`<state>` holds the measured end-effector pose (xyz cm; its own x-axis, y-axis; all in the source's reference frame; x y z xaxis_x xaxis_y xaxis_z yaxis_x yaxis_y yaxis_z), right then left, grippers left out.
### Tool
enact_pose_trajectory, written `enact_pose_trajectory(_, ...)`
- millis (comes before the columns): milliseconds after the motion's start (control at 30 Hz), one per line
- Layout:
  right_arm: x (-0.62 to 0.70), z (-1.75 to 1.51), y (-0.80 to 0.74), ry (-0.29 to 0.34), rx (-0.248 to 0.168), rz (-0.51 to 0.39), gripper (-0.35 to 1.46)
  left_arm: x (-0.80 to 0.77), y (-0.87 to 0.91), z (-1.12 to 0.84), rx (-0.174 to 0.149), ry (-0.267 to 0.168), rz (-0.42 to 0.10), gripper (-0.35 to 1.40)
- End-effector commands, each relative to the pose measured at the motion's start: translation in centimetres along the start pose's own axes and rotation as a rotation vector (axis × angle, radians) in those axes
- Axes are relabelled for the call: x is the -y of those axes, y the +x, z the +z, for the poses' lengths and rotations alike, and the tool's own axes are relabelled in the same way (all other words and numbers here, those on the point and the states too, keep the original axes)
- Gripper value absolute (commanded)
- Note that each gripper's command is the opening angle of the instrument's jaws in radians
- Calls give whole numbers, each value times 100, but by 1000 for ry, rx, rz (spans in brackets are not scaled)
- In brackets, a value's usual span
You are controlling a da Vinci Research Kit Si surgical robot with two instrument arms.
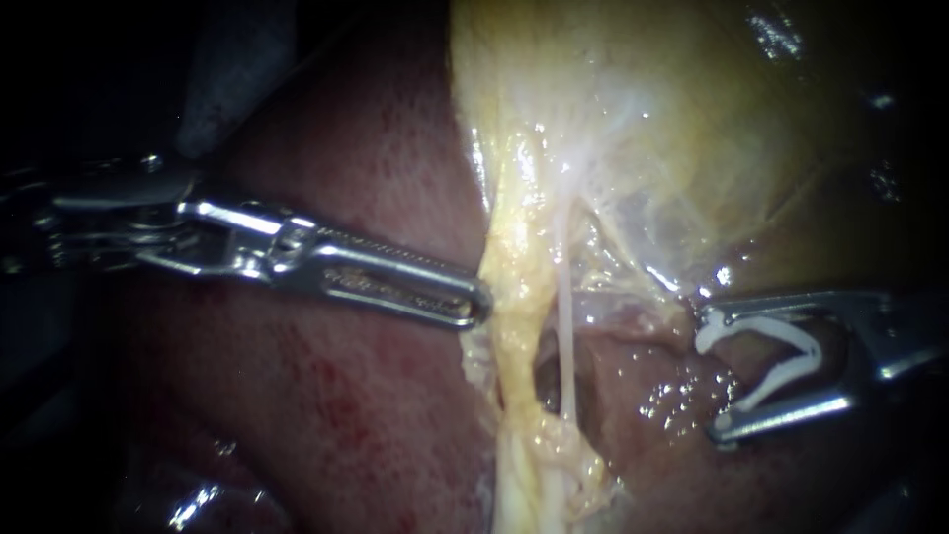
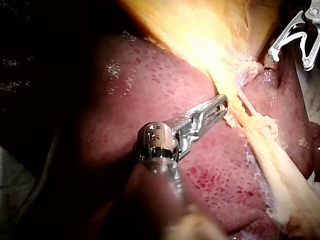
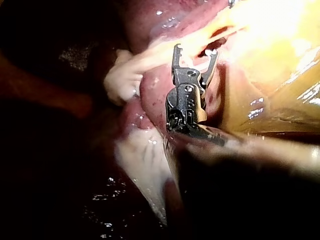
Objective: Clipping first clip left tube
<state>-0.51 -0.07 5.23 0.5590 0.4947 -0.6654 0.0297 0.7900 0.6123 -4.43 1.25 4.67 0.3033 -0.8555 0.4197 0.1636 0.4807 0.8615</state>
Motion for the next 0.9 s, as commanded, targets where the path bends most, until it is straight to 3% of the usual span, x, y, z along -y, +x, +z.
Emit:
enact_pose_trajectory(33, 0, 1, 1, -1, 0, 3, 59, 1, 1, -3, -1, 4, -2, -35)
enact_pose_trajectory(300, 1, 22, 9, -4, -3, 52, 59, 11, 10, -24, -5, 12, -17, -35)
enact_pose_trajectory(700, 2, 77, 12, 18, 9, 87, 56, 30, 7, -23, -5, 14, -20, -35)
enact_pose_trajectory(900, -6, 105, 15, 21, 13, 93, 55, 36, 5, -22, -7, 13, -21, -35)
